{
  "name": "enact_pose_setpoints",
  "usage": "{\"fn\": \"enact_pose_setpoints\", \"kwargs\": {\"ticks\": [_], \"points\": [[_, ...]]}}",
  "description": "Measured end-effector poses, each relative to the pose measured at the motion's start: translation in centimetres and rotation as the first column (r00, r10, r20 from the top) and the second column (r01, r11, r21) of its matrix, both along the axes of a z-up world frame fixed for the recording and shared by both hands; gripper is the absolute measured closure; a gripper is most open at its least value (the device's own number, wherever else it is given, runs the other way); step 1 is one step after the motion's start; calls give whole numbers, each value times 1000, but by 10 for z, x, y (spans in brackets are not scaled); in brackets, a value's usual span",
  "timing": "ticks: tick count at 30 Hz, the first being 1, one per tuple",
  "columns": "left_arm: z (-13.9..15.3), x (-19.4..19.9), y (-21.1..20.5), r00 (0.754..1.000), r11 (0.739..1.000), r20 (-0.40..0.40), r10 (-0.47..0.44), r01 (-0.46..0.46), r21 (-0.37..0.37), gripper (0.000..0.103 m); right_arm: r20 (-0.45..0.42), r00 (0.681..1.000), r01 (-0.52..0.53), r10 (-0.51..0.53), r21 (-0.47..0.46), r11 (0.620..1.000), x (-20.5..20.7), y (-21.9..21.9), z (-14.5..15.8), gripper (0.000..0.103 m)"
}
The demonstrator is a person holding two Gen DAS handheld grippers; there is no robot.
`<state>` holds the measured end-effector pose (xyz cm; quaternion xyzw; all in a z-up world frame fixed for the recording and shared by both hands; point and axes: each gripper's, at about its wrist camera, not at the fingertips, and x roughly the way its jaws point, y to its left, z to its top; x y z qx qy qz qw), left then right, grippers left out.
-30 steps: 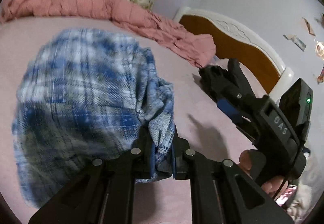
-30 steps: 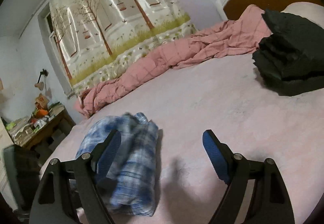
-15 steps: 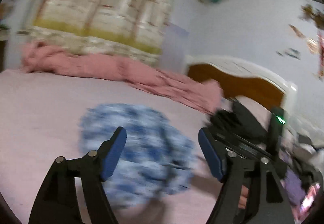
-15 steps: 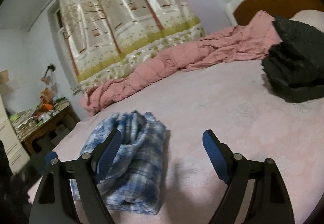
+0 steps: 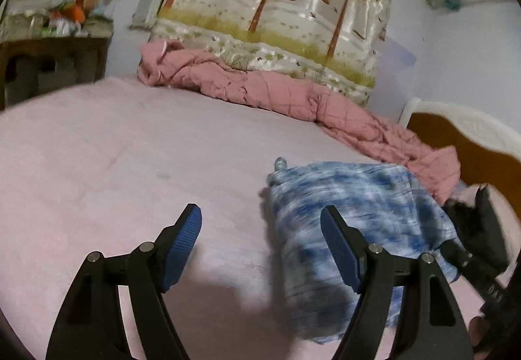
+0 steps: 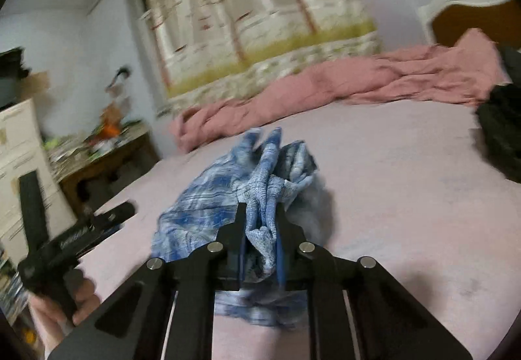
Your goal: Fold large clothes
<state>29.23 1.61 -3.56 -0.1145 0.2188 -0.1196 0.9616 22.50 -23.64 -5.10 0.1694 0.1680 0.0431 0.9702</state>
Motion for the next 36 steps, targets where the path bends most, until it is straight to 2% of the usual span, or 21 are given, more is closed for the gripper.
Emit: {"fn": "enact_pose_setpoints", "kwargs": {"ticks": [4, 7, 11, 16, 19, 20, 22, 23, 24, 26, 28, 29, 30, 31, 33, 34, 36], "points": [[-15, 14, -30, 990, 990, -111, -88, 99, 103, 29, -156, 988, 16, -8, 54, 998, 18, -12, -16, 87], [-29, 24, -45, 974, 977, -209, -93, 130, 172, 28, -175, 984, 54, -35, 104, 993, 18, -24, -21, 81], [-36, 30, -37, 955, 983, -278, -101, 139, 119, 24, -227, 972, 76, -54, 91, 993, 26, -28, -28, 80], [-36, 25, -47, 961, 977, -254, -107, 148, 150, 25, -209, 971, 134, -115, 79, 988, 20, -33, -24, 78], [-33, 23, -52, 963, 972, -234, -136, 175, 155, 27, -99, 986, 146, -138, 88, 985, 7, -39, -4, 78], [-32, 22, -54, 962, 970, -229, -149, 187, 154, 27, -81, 990, 121, -115, 74, 990, 10, -38, 5, 76], [-31, 22, -55, 962, 968, -225, -155, 194, 161, 27, -105, 994, -8, 12, 34, 999, 29, -29, 23, 62], [-31, 22, -56, 962, 967, -225, -155, 194, 163, 27, -138, 988, -70, 72, 24, 997, 42, -24, 29, 51], [-31, 22, -55, 961, 968, -227, -156, 194, 159, 27, -162, 981, -108, 109, 14, 994, 55, -19, 34, 51], [-31, 23, -54, 959, 970, -233, -159, 196, 147, 27, -183, 980, -86, 76, -46, 995, 75, -12, 40, 51], [-30, 23, -54, 959, 971, -236, -159, 196, 140, 27, -248, 968, -84, 48, -134, 987, 99, -5, 37, 61], [-30, 22, -54, 959, 971, -236, -159, 195, 140, 27, -292, 955, -108, 60, -154, 982, 112, -2, 31, 84], [-29, 23, -54, 959, 971, -235, -158, 194, 141, 27, -305, 949, -126, 76, -148, 981, 118, -2, 28, 101], [-29, 23, -54, 960, 971, -232, -157, 193, 142, 27, -295, 952, -129, 84, -136, 982, 120, -3, 26, 101], [-27, 23, -53, 960, 970, -226, -162, 197, 141, 27, -167, 984, -77, 55, -125, 989, 104, -9, 32, 101], [-27, 22, -53, 960, 969, -227, -165, 201, 143, 26, -131, 991, -49, 31, -137, 989, 97, -9, 35, 101], [-29, 21, -54, 957, 967, -247, -153, 197, 163, 25, -139, 990, -32, 6, -185, 982, 99, -8, 34, 101]]}}
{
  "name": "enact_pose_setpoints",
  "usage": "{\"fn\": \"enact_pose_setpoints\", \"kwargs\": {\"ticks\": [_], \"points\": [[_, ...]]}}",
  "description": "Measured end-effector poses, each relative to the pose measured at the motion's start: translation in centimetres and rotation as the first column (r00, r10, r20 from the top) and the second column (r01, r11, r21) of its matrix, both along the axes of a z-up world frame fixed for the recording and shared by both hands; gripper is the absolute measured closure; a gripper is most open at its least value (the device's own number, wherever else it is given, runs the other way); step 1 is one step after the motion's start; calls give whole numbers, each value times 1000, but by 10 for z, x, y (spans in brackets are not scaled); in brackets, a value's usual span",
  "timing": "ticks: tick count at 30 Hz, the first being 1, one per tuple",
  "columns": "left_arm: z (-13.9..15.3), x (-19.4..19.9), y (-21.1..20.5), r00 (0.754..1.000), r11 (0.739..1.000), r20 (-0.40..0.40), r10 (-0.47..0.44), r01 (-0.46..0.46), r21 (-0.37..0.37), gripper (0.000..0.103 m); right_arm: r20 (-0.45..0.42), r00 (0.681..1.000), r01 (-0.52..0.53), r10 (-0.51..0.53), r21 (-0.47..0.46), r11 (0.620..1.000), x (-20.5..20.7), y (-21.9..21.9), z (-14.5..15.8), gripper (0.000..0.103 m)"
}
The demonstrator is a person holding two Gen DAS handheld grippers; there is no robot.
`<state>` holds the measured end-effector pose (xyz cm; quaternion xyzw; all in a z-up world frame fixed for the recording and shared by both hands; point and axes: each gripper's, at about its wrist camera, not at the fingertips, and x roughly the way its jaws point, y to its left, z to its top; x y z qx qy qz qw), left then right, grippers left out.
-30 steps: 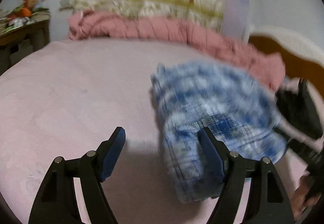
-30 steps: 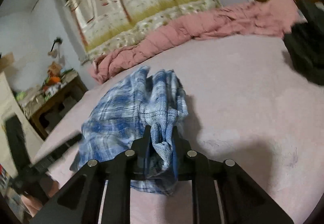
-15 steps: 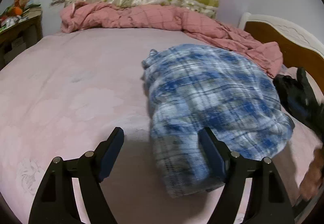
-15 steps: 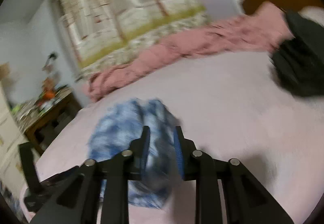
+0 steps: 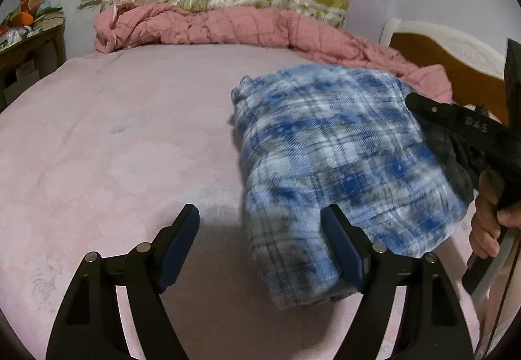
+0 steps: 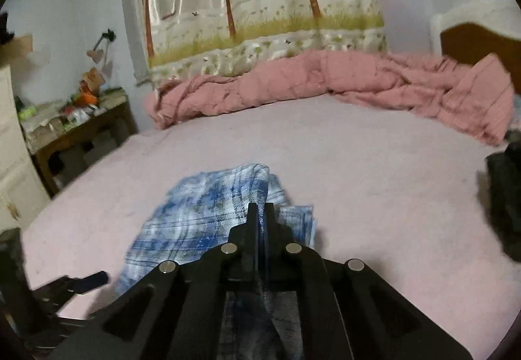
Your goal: Fold large clothes
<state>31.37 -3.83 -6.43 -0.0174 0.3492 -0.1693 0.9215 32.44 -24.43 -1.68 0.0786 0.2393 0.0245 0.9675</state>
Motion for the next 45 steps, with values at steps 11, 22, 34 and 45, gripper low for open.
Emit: {"fn": "enact_pose_setpoints", "kwargs": {"ticks": [11, 22, 34, 45], "points": [[4, -3, 8, 1000, 999, 11, -2, 3, -48, 22, -87, 995, 66, -57, 108, 992, -18, -34, -32, 93], [16, -6, 25, 997, 958, 59, -39, 54, -280, 1, -167, 976, -56, 143, 438, 897, -26, -33, -72, 8], [-15, 28, 31, 976, 891, -159, -152, 65, -449, 1, -267, 930, -112, 254, 454, 884, -11, -18, -96, 14], [-3, -2, -12, 985, 964, -32, -172, 162, -213, 58, -181, 957, -139, 225, 394, 908, -34, -12, -85, 63]]}}
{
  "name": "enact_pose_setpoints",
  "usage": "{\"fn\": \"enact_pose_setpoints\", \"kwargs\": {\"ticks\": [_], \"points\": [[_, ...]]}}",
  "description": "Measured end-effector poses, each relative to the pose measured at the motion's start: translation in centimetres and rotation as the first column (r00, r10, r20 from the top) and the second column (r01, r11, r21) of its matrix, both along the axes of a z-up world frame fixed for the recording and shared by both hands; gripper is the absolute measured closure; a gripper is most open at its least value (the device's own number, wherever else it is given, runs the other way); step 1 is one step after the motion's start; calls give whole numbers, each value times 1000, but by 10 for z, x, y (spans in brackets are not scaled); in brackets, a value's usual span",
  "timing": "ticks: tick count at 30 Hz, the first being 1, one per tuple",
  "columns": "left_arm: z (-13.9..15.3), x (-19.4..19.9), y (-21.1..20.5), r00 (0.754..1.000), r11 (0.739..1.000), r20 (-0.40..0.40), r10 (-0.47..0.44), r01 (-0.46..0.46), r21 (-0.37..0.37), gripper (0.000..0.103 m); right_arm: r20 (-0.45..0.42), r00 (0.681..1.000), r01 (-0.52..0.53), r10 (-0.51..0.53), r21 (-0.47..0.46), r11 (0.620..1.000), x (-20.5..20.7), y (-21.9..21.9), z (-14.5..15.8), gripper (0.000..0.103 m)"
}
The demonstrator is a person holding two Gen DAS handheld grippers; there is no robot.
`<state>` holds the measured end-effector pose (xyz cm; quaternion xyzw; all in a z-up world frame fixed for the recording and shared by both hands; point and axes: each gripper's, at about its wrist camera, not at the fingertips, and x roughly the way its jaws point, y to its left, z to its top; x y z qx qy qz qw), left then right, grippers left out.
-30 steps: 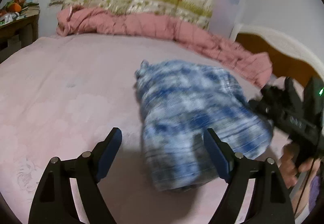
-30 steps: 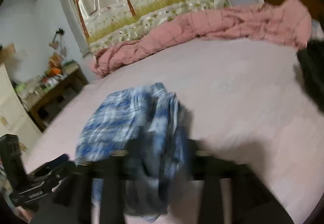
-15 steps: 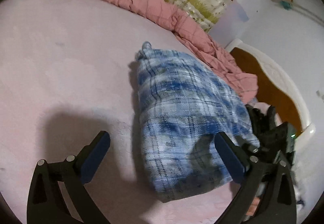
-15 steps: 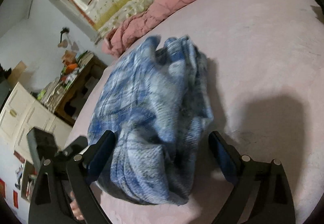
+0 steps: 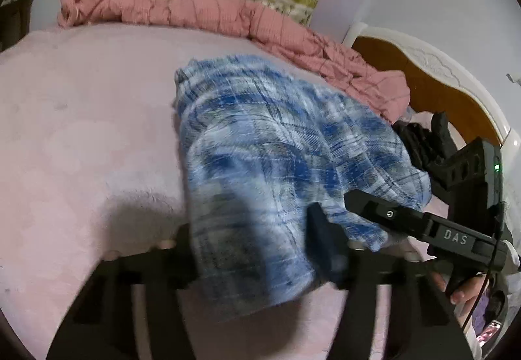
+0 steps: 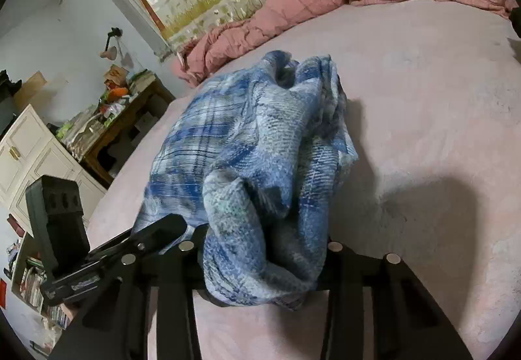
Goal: Fold large clothes
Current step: 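Lift the folded shirt with both grippers and carry it toward the black garment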
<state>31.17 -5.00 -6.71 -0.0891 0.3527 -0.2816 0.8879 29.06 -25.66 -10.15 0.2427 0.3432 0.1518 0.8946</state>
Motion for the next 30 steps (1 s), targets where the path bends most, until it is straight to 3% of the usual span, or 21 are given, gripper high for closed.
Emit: {"fn": "enact_pose_setpoints", "kwargs": {"ticks": [3, 10, 16, 20, 24, 26, 30], "points": [[2, -2, 3, 1000, 1000, 22, 6, -6, -13, 67, 31, 999, 8, -8, -6, 1000, -5, 0, 4, 65], [8, -7, -2, 996, 1000, 91, -7, 7, 9, 73, 121, 992, 29, -21, -68, 997, -20, 7, 21, 67], [40, -50, -31, 963, 994, 261, -66, 40, 104, 77, 247, 967, 104, -62, -159, 982, -67, 7, 49, 69], [81, -84, -77, 933, 989, 329, -144, 126, 77, 78, 341, 931, 205, -126, -206, 957, -128, -29, 98, 69], [136, -110, -135, 882, 976, 418, -216, 209, 63, 78, 419, 887, 306, -192, -223, 926, -173, -83, 162, 69], [167, -118, -166, 855, 968, 461, -237, 250, 35, 78, 469, 854, 369, -227, -235, 899, -194, -106, 192, 69], [214, -122, -225, 803, 942, 531, -270, 335, -28, 78, 586, 752, 515, -301, -238, 824, -231, -155, 243, 69]]}}
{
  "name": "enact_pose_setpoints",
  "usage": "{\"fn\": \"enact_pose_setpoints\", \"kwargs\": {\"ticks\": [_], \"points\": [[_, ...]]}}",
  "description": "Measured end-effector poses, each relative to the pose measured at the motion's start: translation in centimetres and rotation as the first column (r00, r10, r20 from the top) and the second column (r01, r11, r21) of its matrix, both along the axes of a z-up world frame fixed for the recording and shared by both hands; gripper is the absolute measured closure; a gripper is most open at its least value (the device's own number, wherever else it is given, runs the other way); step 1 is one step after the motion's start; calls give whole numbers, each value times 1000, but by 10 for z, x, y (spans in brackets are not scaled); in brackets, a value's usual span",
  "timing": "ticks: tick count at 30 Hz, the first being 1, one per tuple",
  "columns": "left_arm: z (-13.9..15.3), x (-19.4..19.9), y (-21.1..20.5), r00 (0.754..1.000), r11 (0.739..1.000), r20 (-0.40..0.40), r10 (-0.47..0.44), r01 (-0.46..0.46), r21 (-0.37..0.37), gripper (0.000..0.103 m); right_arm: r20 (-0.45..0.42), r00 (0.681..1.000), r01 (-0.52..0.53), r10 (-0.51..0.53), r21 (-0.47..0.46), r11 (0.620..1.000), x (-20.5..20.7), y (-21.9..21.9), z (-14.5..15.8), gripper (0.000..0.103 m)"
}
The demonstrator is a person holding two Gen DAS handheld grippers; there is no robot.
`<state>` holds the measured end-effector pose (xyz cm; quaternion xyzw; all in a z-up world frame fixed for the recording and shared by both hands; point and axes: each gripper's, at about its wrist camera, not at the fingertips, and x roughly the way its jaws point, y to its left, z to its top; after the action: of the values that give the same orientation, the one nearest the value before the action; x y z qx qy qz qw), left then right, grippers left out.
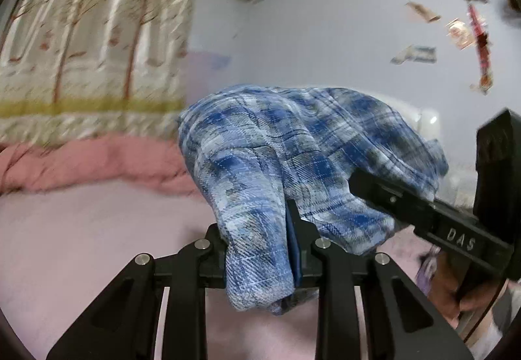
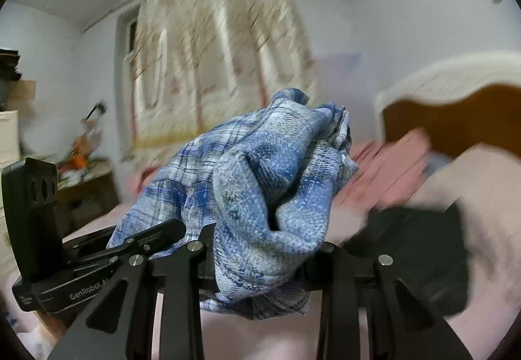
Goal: Fold large clothes
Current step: 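Lift the folded shirt with both grippers and carry it toward the black garment, then lower the folded shirt onto the black garment and open both grippers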
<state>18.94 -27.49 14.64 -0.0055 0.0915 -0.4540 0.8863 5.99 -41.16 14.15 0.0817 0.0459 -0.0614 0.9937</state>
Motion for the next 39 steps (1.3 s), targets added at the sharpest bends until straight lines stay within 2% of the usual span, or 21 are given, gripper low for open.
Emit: {"fn": "enact_pose_setpoints", "kwargs": {"ticks": [3, 6, 8, 10, 12, 13, 15, 16, 18, 19, 20, 22, 24, 25, 26, 27, 30, 32, 35, 36, 39], "points": [[15, 4, -53, 998, 996, 31, -58, 59, -61, 78, 97, 988, 119, -119, 3, 993, -16, -40, 14, 69], [3, 18, -116, 992, 990, -23, -121, 119, -70, 78, 104, 964, 239, -244, 57, 969, -15, -89, 7, 68], [-24, 39, -162, 984, 990, -113, -135, 131, -42, 78, 34, 954, 292, -297, 116, 949, -1, -132, -11, 68], [-65, 59, -203, 967, 994, -233, -101, 108, 21, 78, -69, 946, 324, -317, 177, 929, 23, -173, -38, 68], [-113, 84, -241, 941, 989, -338, -30, 78, 129, 74, -244, 920, 365, -307, 248, 897, 63, -221, -86, 67], [-138, 97, -251, 926, 986, -379, 1, 61, 153, 73, -334, 895, 393, -295, 276, 877, 84, -242, -118, 66], [-166, 109, -250, 910, 992, -414, -26, 73, 99, 71, -323, 898, 395, -299, 293, 871, 95, -255, -154, 63], [-175, 114, -246, 897, 993, -438, -59, 98, 68, 71, -323, 897, 398, -302, 289, 871, 96, -256, -160, 62], [-176, 123, -245, 877, 990, -472, -92, 132, 53, 69, -338, 885, 410, -320, 243, 879, 98, -251, -156, 61], [-171, 125, -247, 874, 989, -475, -103, 143, 49, 69, -346, 879, 416, -329, 218, 883, 101, -249, -153, 61], [-168, 127, -245, 876, 987, -468, -114, 153, 44, 68, -346, 875, 424, -338, 213, 880, 102, -248, -153, 60], [-166, 123, -248, 895, 987, -435, -99, 143, 69, 58, -328, 873, 443, -360, 224, 868, 96, -247, -157, 58], [-160, 111, -245, 920, 990, -386, -69, 111, 88, 43, -306, 873, 455, -379, 234, 859, 95, -235, -157, 49], [-157, 108, -242, 930, 992, -363, -58, 95, 86, 39, -295, 873, 460, -388, 237, 856, 91, -234, -162, 46], [-155, 110, -238, 936, 993, -348, -49, 82, 81, 32, -280, 871, 469, -403, 235, 851, 86, -231, -163, 38], [-153, 109, -233, 940, 995, -339, -45, 73, 71, 29, -265, 866, 483, -424, 227, 845, 85, -228, -160, 29], [-139, 108, -212, 951, 999, -308, -18, 30, 31, 24, -188, 841, 537, -507, 183, 823, 77, -213, -149, 16], [-128, 100, -192, 967, 1000, -255, 16, -9, 27, 22, -125, 833, 553, -539, 152, 819, 65, -203, -145, 14], [-114, 81, -164, 988, 994, -120, 92, -85, 65, 19, -127, 824, 565, -553, 93, 820, 56, -187, -144, 14], [-112, 76, -154, 989, 991, -92, 115, -109, 72, 14, -130, 825, 561, -550, 73, 824, 52, -178, -141, 13], [-106, 59, -122, 989, 986, -16, 145, -144, 84, 4, -129, 856, 508, -500, 28, 861, 39, -146, -133, 5]]}}
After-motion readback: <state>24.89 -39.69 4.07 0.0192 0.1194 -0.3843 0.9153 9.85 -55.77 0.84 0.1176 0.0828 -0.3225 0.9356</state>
